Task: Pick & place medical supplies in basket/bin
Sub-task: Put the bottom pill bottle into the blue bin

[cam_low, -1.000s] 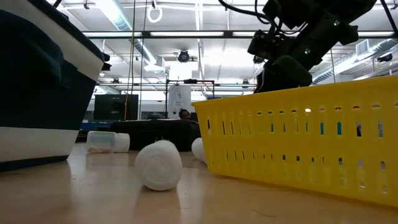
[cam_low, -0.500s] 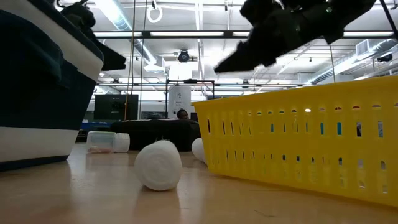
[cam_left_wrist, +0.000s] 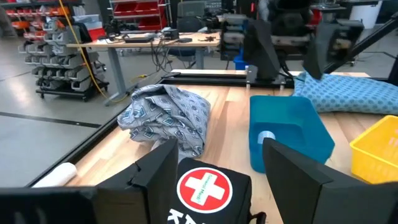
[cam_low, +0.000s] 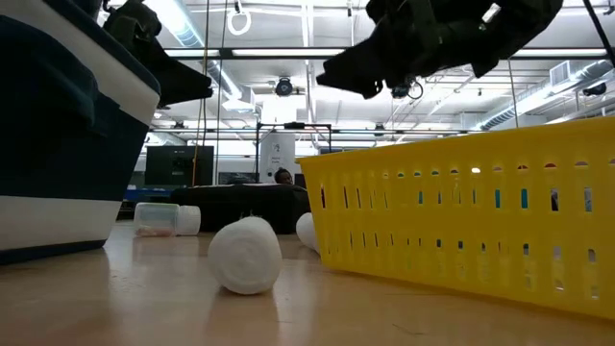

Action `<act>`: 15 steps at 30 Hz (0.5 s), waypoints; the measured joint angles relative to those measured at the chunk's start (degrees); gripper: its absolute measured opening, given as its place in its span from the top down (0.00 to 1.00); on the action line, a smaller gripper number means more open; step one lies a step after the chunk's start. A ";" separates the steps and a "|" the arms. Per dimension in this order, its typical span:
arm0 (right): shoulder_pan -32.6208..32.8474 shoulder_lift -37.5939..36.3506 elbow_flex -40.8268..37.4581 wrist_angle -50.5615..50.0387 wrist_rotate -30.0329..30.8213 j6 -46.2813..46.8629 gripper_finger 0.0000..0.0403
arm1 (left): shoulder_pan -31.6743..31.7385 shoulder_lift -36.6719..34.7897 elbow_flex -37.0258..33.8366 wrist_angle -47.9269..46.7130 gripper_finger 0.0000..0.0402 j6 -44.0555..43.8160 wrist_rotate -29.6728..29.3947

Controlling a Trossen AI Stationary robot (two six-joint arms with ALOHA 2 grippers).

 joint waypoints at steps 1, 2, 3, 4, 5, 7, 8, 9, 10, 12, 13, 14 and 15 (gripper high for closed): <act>-0.36 -0.94 -0.01 -0.35 -0.10 0.00 0.42 | 0.00 0.07 0.00 0.13 0.45 0.02 0.02; -0.58 -2.02 -0.20 -0.21 -0.17 0.00 0.42 | 0.00 0.07 0.00 0.06 0.45 0.02 0.00; -0.79 -3.45 -0.84 0.68 -0.22 0.00 0.42 | 0.00 0.07 0.00 0.08 0.45 0.02 0.00; -0.96 -5.38 -2.00 1.55 -0.22 0.00 0.42 | 0.00 0.06 0.00 0.08 0.45 0.01 0.00; -1.19 -7.42 -3.29 2.68 -0.22 0.00 0.42 | 0.00 0.06 0.00 0.08 0.45 0.02 0.00; -1.53 -12.70 -6.60 4.12 0.57 0.01 0.42 | 0.00 0.07 0.00 0.18 0.45 0.02 0.00; -1.59 -15.51 -8.44 4.91 1.81 0.06 0.42 | 0.00 0.07 0.00 0.30 0.45 0.02 0.00; -1.60 -18.35 -10.51 5.50 3.38 0.21 0.42 | -0.02 0.07 0.00 0.32 0.45 0.02 0.00; -1.60 -21.08 -12.54 5.82 4.76 0.32 0.42 | -0.02 0.06 0.00 0.35 0.45 0.01 0.00; -1.60 -26.39 -17.04 6.48 6.88 1.14 0.42 | -0.02 0.05 0.00 0.46 0.45 0.00 0.00; -1.62 -28.45 -19.06 7.43 7.65 1.71 0.42 | -0.02 0.05 0.00 0.49 0.45 0.00 -0.04; -1.62 -30.85 -21.58 8.35 8.26 2.67 0.42 | 0.00 0.05 0.00 0.49 0.45 0.00 -0.11; -1.62 -32.62 -23.97 9.49 8.98 3.46 0.42 | 0.01 0.05 0.00 0.52 0.45 -0.03 -0.18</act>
